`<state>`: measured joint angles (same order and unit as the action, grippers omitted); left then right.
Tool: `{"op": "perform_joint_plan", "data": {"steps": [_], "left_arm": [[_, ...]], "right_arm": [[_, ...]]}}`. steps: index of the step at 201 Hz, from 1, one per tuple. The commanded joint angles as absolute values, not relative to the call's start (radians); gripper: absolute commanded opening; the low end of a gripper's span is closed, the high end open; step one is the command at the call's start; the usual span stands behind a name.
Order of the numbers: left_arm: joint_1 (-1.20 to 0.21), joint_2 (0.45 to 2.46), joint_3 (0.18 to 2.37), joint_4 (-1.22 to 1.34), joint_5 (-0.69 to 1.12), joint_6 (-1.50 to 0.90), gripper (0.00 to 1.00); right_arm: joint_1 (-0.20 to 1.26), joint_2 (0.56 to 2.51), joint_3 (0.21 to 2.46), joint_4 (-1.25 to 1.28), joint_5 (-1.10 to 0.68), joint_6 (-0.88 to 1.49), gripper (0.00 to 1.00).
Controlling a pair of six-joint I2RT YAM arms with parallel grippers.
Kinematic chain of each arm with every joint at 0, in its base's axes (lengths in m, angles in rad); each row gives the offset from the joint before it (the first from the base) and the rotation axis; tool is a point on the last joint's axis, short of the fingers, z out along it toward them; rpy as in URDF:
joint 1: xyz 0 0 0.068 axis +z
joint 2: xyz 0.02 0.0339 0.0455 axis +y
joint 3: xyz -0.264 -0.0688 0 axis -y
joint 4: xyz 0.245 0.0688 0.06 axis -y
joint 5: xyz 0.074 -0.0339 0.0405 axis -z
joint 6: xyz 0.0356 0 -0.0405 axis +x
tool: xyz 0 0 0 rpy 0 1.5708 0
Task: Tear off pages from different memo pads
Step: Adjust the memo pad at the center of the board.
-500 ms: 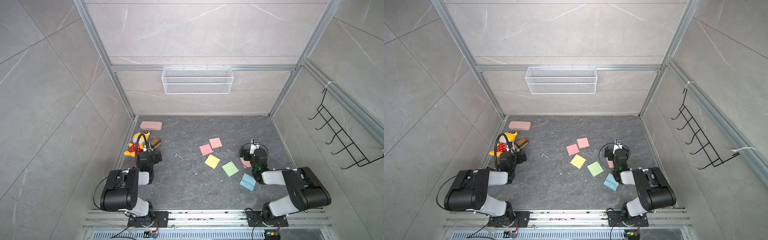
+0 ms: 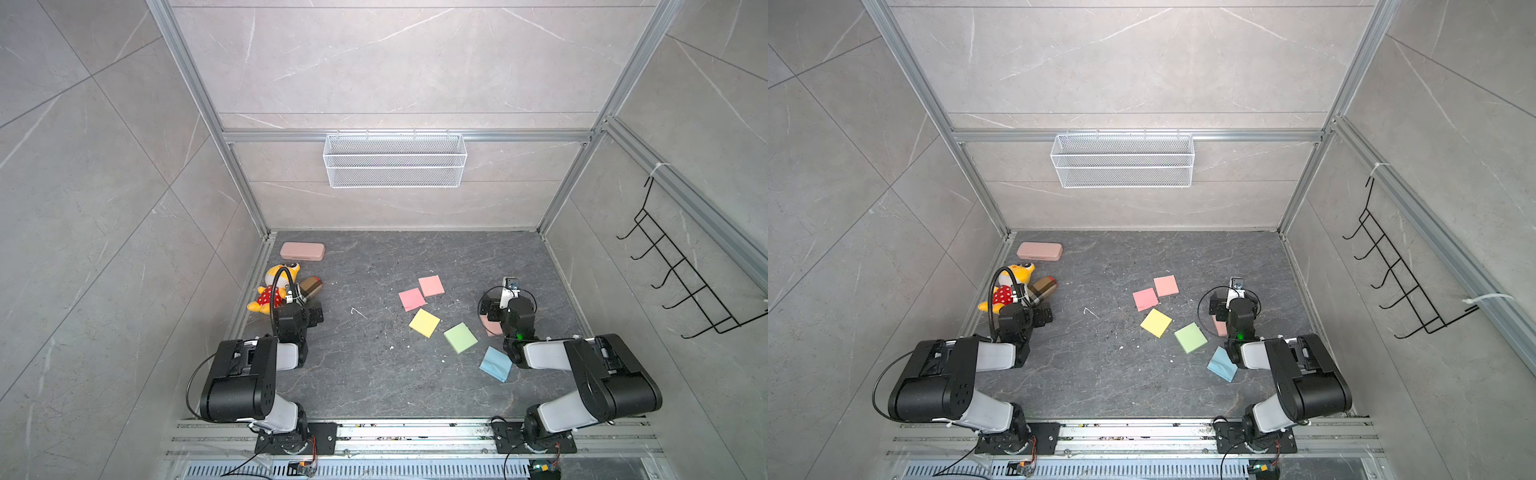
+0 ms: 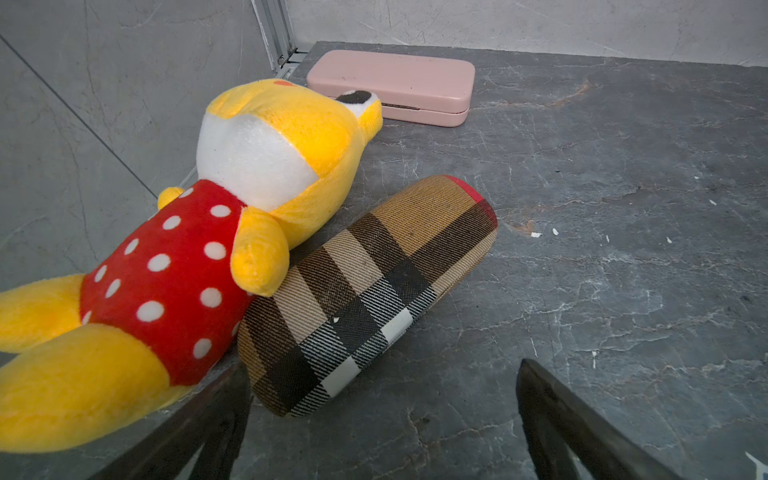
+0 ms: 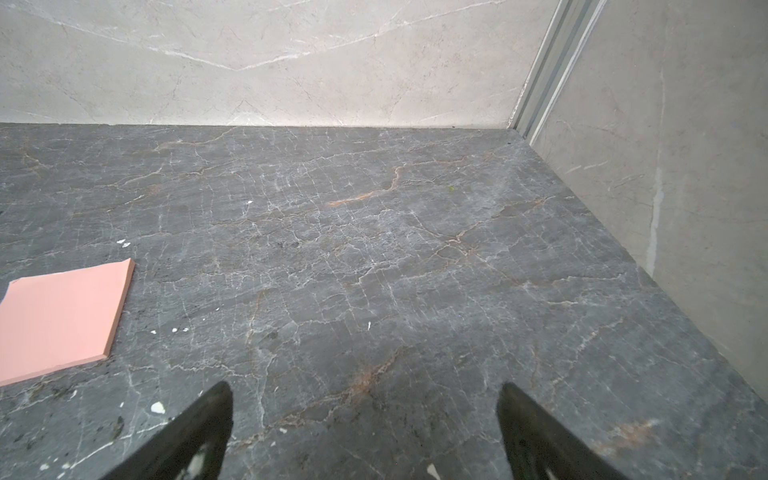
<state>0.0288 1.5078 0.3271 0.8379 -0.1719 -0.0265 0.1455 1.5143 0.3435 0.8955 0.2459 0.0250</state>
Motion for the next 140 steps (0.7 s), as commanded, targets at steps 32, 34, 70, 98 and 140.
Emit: {"op": "perform_joint_plan", "data": {"steps": [32, 34, 70, 98, 140], "left_arm": [[0.037, 1.5, 0.353, 0.86, -0.158, -0.028, 1.0], [0.036, 1.5, 0.353, 0.86, -0.16, -0.028, 1.0], [0.036, 1.5, 0.353, 0.86, -0.158, -0.028, 1.0], [0.036, 1.5, 0.353, 0.861, -0.158, -0.028, 1.0], [0.042, 1.5, 0.355, 0.855, -0.144, -0.03, 1.0]], "right_arm": [[0.148, 1.522, 0.345, 0.916, 0.252, 0.012, 0.99], [0.147, 1.522, 0.345, 0.916, 0.252, 0.013, 0.99], [0.147, 1.521, 0.345, 0.916, 0.252, 0.013, 0.99], [0.147, 1.522, 0.345, 0.916, 0.252, 0.014, 0.99], [0.146, 1.522, 0.347, 0.911, 0.246, 0.015, 0.99]]}}
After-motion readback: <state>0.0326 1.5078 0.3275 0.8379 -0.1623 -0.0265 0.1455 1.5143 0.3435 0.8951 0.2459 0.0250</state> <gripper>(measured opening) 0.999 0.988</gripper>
